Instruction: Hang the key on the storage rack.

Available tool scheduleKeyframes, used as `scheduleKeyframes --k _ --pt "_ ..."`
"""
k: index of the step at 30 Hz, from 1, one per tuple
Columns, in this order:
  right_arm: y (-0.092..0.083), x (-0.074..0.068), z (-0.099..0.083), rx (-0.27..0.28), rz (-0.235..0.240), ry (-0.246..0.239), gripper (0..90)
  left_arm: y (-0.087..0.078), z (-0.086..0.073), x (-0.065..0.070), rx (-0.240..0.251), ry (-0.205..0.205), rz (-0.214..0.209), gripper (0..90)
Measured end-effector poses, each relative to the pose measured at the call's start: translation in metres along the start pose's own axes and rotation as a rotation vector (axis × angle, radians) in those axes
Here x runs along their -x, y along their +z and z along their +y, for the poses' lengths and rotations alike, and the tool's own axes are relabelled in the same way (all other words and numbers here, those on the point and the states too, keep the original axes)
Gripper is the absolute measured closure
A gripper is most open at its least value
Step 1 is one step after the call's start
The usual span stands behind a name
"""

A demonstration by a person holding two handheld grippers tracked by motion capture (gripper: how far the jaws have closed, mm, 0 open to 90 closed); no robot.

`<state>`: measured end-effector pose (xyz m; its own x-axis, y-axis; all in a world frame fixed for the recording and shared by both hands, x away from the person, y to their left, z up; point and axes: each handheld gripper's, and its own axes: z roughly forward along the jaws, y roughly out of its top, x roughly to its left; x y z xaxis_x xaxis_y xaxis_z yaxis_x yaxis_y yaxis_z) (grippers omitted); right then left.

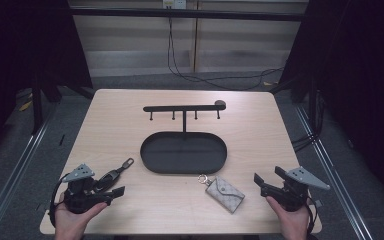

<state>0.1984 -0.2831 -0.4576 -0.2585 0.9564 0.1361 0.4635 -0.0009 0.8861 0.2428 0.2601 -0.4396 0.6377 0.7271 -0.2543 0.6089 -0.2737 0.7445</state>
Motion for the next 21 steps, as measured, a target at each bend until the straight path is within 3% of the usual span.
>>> scheduleKeyframes --k 7,16,21 --pt "-0.001 0.000 0.000 -0.003 0.019 0.021 18.6 0.003 0.012 0.004 -0.005 0.010 0.020 34.6" --pt "0.001 0.000 0.000 -0.037 0.028 0.036 18.7 0.008 0.028 0.000 -0.098 0.057 0.052 35.7" --pt "0.001 0.000 0.000 -0.040 0.027 0.034 18.7 0.007 0.036 -0.006 -0.095 0.052 0.065 37.0"
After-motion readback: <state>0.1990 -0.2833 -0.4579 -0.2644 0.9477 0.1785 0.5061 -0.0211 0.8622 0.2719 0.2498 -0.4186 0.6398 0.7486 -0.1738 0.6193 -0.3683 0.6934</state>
